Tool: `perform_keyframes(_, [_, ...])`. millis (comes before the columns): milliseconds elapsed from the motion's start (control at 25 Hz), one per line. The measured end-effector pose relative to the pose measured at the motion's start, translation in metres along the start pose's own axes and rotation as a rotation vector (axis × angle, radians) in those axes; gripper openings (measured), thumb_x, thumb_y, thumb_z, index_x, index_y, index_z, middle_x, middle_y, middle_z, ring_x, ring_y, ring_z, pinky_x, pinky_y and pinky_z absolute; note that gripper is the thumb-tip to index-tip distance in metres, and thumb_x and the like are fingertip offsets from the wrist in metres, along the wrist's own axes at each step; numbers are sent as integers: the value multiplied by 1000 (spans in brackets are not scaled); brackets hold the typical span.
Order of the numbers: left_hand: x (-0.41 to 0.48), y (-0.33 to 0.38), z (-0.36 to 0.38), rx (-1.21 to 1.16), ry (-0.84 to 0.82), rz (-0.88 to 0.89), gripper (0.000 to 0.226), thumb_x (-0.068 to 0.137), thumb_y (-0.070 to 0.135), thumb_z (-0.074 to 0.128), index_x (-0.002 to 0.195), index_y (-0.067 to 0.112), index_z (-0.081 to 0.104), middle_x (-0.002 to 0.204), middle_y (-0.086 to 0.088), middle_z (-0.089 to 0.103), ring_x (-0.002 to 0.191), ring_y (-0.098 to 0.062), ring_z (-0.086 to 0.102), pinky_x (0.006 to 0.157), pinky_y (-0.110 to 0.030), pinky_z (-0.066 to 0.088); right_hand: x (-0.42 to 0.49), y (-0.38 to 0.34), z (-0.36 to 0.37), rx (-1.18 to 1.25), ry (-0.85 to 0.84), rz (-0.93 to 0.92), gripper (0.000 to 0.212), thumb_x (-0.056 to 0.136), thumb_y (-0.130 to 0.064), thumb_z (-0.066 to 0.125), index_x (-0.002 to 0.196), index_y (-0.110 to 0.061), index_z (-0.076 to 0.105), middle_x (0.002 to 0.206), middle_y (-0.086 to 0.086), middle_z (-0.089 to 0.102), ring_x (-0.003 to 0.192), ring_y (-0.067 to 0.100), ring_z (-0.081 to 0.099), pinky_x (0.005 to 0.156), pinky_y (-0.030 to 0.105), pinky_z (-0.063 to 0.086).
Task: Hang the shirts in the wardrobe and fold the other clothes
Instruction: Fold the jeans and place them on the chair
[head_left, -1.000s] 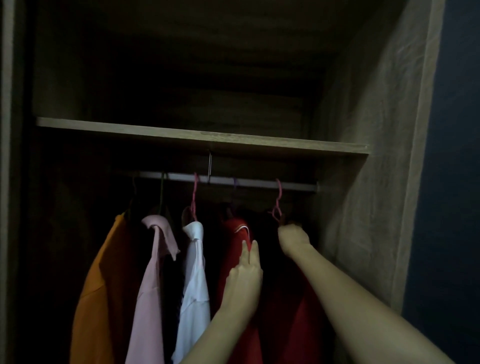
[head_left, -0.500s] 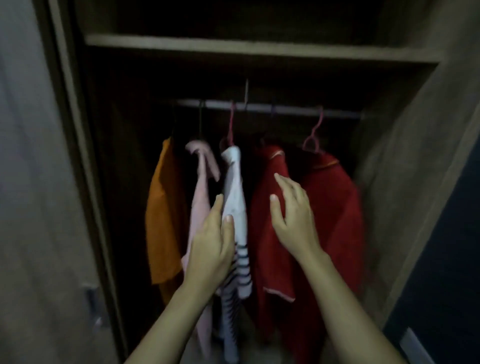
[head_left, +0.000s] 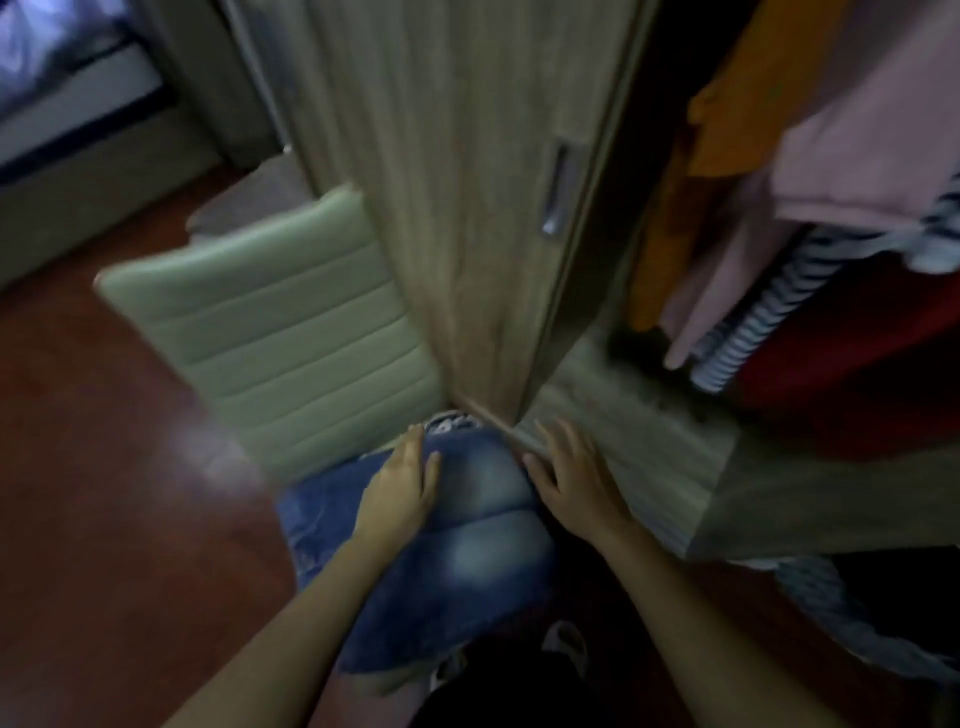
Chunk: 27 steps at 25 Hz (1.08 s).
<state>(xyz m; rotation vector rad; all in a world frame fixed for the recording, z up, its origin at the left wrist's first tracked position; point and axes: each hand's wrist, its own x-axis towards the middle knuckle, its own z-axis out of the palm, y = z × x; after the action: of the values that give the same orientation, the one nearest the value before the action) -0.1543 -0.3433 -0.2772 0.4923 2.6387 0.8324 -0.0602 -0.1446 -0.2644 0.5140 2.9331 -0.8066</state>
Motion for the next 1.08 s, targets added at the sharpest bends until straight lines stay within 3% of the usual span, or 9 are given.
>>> perform_keyframes(160, [-24,-104,20,48,-36,-218,56,100,32,38,146,5,25,153,-13,27,137,-31,34,102,-41,39,16,-11,93,-178,-262,-70,78,84,-57,14,142,-9,35,150,16,31,139,31,28,113,39,23])
perform_keyframes(320, [-38,-195,52,65,-118,-460,57,100,35,36,147,7,21,154,-13,26,135,-32,36,101,-42,39,72,-26,179,-265,-462,-169,61,98,-44,31,149,-15,16,158,11,7,145,27,8,116,39,11])
perform_keyframes(440, [-52,-250,81,-16,-83,-607,61,99,36,38,149,10,17,154,-15,24,137,-33,33,104,-41,35,117,-36,238,-287,-485,-280,60,99,-39,32,149,-12,15,158,12,8,145,28,8,117,37,8])
perform_keyframes(600, [-75,-302,125,-306,-133,-843,84,92,46,50,150,6,2,158,-16,5,145,-30,9,117,-39,16,156,-45,303,-308,-433,-398,59,97,-39,36,147,-9,22,154,17,19,138,35,24,114,41,25])
perform_keyframes(720, [-88,-323,152,-539,-133,-878,103,81,53,62,150,9,-1,157,-12,15,143,-25,20,116,-40,23,169,-52,338,-285,-492,-367,63,97,-43,36,147,-9,19,153,18,19,137,36,24,114,43,24])
perform_keyframes(880, [-89,-333,168,-586,-37,-996,108,80,42,70,149,7,-4,154,-14,22,140,-30,26,115,-45,23,184,-54,352,-280,-529,-320,78,89,-49,48,148,-12,15,152,15,25,137,33,27,114,46,20])
perform_keyframes(1000, [-87,-342,172,-626,-35,-1083,117,61,58,76,146,8,13,144,-11,42,130,-32,41,111,-47,30,195,-59,347,-378,-503,-318,83,83,-55,55,145,-12,22,148,16,31,135,34,29,113,49,14])
perform_keyframes(1080, [-90,-349,172,-716,12,-1136,98,60,51,82,132,7,33,130,-10,52,114,-28,54,97,-40,46,195,-63,342,-438,-402,-423,73,80,-54,59,136,-12,36,134,18,44,123,34,41,111,47,19])
